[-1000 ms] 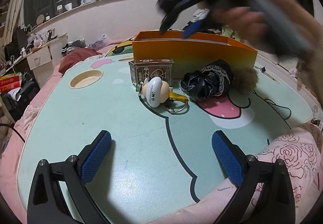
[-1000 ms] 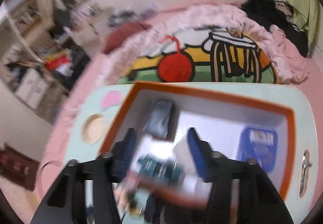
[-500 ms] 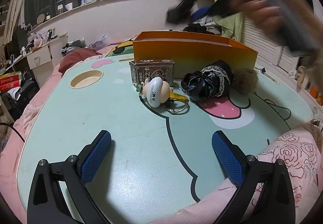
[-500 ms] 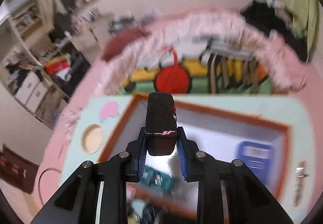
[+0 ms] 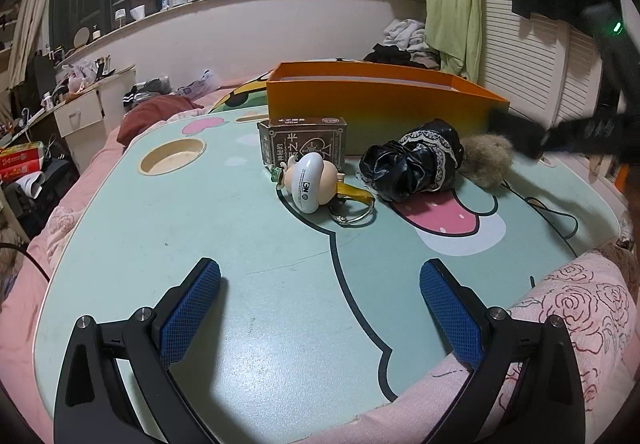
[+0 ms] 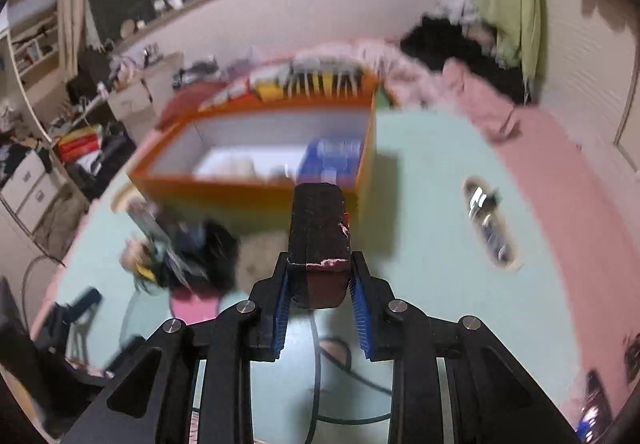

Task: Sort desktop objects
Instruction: 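Place the dark red box on the table beside the fur ball with the right gripper, then reach into the orange box and grasp the blue box with the left gripper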

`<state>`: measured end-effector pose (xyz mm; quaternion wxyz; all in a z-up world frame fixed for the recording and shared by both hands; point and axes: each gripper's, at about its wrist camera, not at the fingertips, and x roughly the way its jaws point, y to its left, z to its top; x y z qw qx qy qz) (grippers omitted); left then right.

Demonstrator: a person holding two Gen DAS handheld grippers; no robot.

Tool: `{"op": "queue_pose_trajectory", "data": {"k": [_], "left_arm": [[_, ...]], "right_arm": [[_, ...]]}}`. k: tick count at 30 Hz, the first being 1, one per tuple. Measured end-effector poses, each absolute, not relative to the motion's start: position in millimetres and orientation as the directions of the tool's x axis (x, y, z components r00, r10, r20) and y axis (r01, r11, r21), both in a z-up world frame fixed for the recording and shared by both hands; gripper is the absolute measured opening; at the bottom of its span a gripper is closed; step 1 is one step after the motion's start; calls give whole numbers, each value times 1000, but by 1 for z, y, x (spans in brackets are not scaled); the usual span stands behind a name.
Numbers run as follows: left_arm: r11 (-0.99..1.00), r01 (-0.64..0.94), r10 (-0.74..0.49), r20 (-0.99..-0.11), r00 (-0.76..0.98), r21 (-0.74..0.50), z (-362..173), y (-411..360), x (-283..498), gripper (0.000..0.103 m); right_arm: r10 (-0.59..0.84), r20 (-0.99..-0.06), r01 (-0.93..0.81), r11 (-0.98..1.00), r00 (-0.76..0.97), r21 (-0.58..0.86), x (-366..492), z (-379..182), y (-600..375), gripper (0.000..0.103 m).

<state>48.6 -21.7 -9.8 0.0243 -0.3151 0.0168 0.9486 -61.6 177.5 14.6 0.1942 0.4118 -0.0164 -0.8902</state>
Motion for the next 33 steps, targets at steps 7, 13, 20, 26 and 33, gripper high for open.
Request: {"op": "queue_pose_trajectory", "data": {"k": [7, 13, 20, 26, 33], "left_arm": [[-998, -57, 37, -598, -800, 15, -10, -21, 49, 100], [-998, -57, 37, -599, -800, 16, -10, -22, 49, 100], [-998, -54, 32, -601, -799, 20, -12, -19, 50, 100], [-998, -41, 56, -572, -818, -40, 6, -27, 51, 100], [-985, -134, 172, -552, -816, -109, 99, -12, -9, 96]], "right_arm": [[-428, -688, 381, -895, -586, 232, -61, 8, 159, 47], [-399, -677, 392, -903, -618, 175, -18, -6, 169, 75], [-321, -649, 398, -917, -689, 31, -6, -18, 157, 83], [-316, -646, 396, -918, -695, 23, -5, -17, 153, 85], [-372, -633, 442, -895, -679, 51, -2, -19, 161, 85]]}}
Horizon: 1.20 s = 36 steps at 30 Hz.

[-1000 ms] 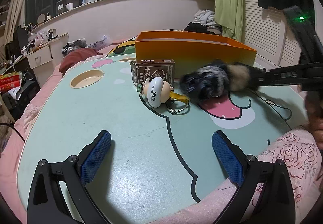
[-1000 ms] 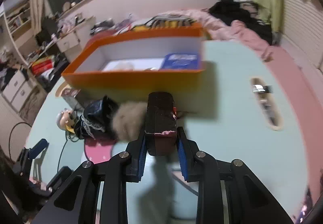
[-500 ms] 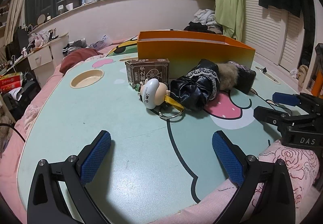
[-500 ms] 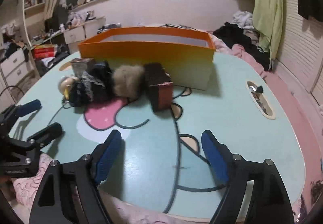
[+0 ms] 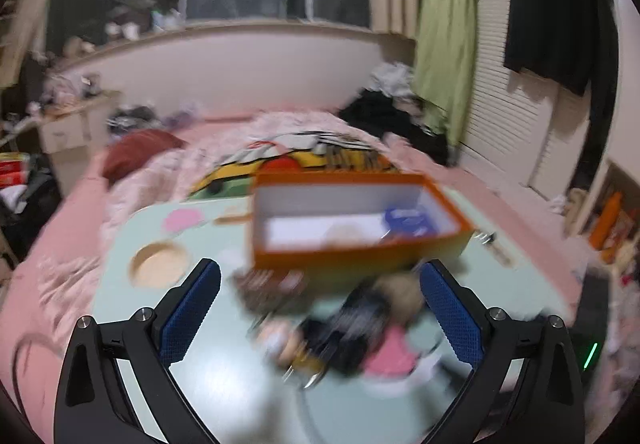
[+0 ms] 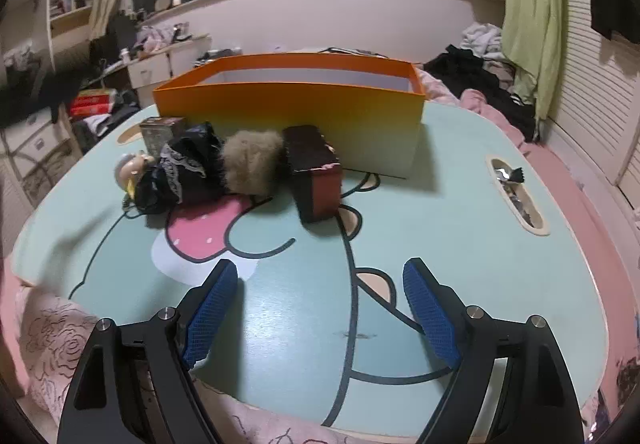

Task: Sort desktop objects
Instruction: 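Reach into the orange box and grasp the blue box with the left gripper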

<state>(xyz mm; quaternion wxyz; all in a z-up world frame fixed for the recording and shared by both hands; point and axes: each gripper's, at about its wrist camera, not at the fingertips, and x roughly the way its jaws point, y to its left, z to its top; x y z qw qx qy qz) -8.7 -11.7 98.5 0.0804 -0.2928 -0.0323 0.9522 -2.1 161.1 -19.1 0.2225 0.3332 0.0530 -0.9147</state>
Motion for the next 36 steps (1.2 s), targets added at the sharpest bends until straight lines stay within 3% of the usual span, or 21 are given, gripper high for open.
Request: {"op": "queue_pose_trajectory", "data": {"k": [5, 10, 12, 14, 17, 19, 21, 27, 32, 36], "left_arm": [[-934, -223, 354, -789, -502, -277, 102, 25, -118, 75], [-936, -219, 343, -863, -371, -277, 76, 71, -174, 73], [-932, -221, 348, -881, -321, -287, 62, 89, -192, 66], [-930, -218, 351, -894, -280, -296, 52, 101, -205, 66], [-954, -211, 261, -934, -245, -212, 37, 121, -218, 65], [-965, -202, 214, -946, -244, -167, 28, 129, -225, 70], [-958, -224, 235, -937, -257, -178, 26, 130, -228, 74], [-975, -165, 188, -942, -279, -146, 37, 91, -235, 73], [-972, -134, 222, -940, -257, -193, 40, 70, -237, 73], [-978, -167, 162, -952, -260, -121, 34, 91, -228, 76]], "right_arm": [[-460, -615, 467, -869, -640, 164, -5, -17, 179, 85], [-479, -608, 460, -865, -633, 201, -12, -19, 188, 85], [-470, -612, 455, -869, -636, 195, -15, -19, 189, 85], [-464, -616, 451, -872, -637, 190, -18, -19, 189, 85], [-458, -621, 447, -875, -636, 186, -22, -18, 188, 86], [-453, -625, 445, -877, -636, 183, -24, -17, 187, 86], [-443, -636, 439, -881, -632, 177, -27, -18, 185, 87], [-438, -639, 432, -884, -632, 179, -30, -18, 188, 87], [-433, -640, 435, -885, -635, 167, -30, -17, 186, 88], [-431, -638, 434, -886, -639, 163, -29, -18, 185, 88]]}}
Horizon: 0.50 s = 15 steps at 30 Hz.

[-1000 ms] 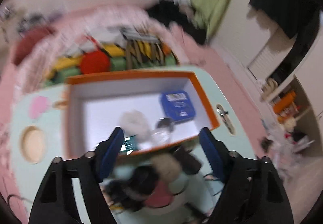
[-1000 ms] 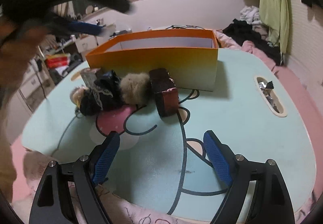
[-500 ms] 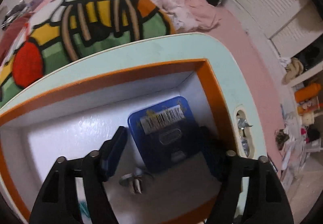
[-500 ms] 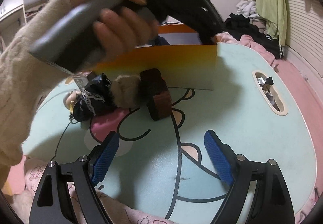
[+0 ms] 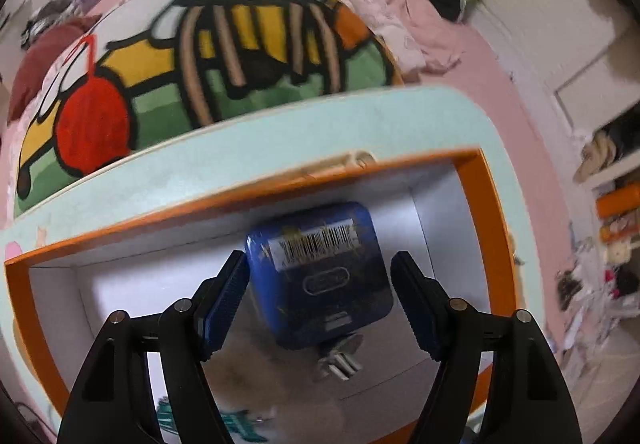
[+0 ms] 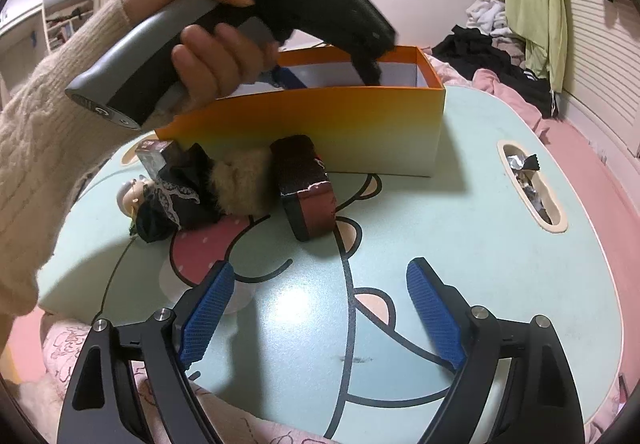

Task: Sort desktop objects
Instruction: 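Reach into the orange box and grasp the blue box with the left gripper, then place the blue box on the table with the left gripper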

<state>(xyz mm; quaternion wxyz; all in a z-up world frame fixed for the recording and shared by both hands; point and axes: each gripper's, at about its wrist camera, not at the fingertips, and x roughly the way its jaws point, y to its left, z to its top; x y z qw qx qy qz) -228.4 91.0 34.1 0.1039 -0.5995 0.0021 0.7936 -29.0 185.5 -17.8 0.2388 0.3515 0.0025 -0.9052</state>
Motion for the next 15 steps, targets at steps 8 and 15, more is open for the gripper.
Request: {"op": "queue_pose_trajectory", "data": {"k": [8, 15], "left_arm": [[-963, -265, 22, -958, -284, 56, 35, 107, -220, 67], [-912, -333, 384, -788, -481, -241, 109, 54, -146, 67]], "right_arm": [[-431, -629, 431, -887, -647, 165, -27, -19, 188, 88], [-431, -629, 432, -887, -647, 164, -24, -20, 187, 88]]}}
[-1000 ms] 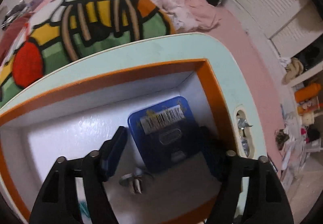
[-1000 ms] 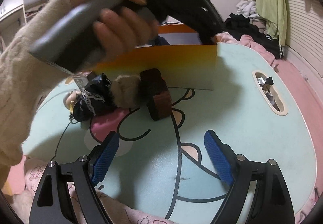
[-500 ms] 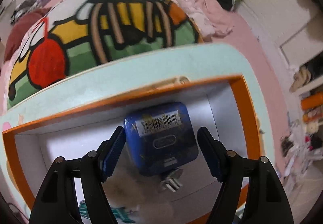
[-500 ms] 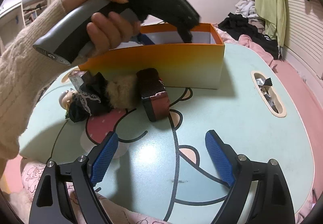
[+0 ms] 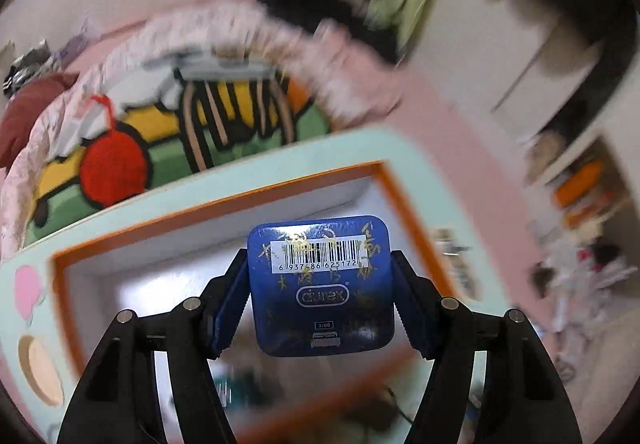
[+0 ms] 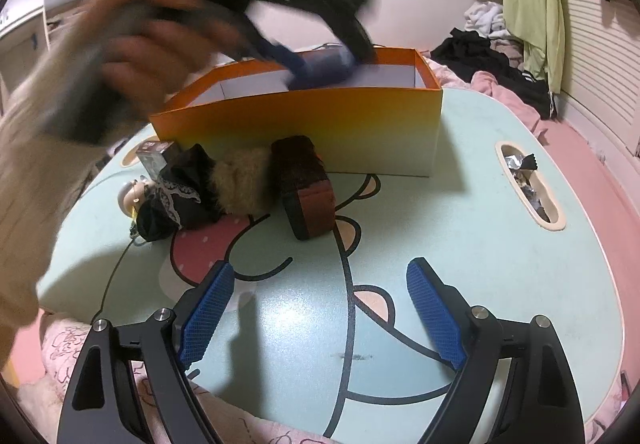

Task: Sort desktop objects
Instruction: 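Place the blue box on the table with the left gripper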

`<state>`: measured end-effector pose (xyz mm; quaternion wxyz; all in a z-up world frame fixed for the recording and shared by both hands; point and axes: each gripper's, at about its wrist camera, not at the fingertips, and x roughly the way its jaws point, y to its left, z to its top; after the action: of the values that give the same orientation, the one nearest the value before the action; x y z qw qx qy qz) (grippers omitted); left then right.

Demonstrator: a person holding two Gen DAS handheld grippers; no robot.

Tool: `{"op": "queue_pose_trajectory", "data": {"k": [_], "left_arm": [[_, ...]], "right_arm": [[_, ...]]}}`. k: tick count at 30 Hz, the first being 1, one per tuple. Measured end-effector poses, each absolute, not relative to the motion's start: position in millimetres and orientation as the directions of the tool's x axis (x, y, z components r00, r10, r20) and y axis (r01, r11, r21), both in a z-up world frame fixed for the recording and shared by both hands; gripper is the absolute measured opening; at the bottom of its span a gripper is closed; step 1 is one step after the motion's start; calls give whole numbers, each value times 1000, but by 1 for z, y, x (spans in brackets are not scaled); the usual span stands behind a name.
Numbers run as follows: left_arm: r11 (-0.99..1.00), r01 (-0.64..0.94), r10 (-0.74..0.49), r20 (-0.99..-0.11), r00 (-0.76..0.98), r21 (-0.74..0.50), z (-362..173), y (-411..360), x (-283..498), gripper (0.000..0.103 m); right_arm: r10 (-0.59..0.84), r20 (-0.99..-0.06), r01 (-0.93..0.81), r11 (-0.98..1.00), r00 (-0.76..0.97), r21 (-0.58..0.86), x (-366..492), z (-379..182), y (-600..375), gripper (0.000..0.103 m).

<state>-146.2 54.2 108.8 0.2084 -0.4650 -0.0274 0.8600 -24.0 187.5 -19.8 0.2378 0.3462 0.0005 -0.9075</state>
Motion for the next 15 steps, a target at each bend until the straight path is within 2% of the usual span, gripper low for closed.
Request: {"op": "queue_pose_trajectory", "data": {"k": [4, 7, 12, 15], "left_arm": [[-872, -416, 458, -733, -503, -260, 125, 22, -72, 67], [-867, -437, 455, -741, -494, -240, 99, 3, -26, 67], [-889, -425, 362, -832, -421, -172, 14, 1, 6, 67], [-913, -406, 272, -771, -576, -19, 8, 15, 14, 67]], "right_arm": [[-429, -629, 432, -887, -648, 161, -24, -20, 188, 88], [-427, -631, 431, -888, -648, 159, -25, -20, 188, 88], [-413, -637, 429, -892, -650, 141, -21, -21, 180, 88], [-403, -640, 430, -894, -654, 124, -19, -19, 175, 88]]}}
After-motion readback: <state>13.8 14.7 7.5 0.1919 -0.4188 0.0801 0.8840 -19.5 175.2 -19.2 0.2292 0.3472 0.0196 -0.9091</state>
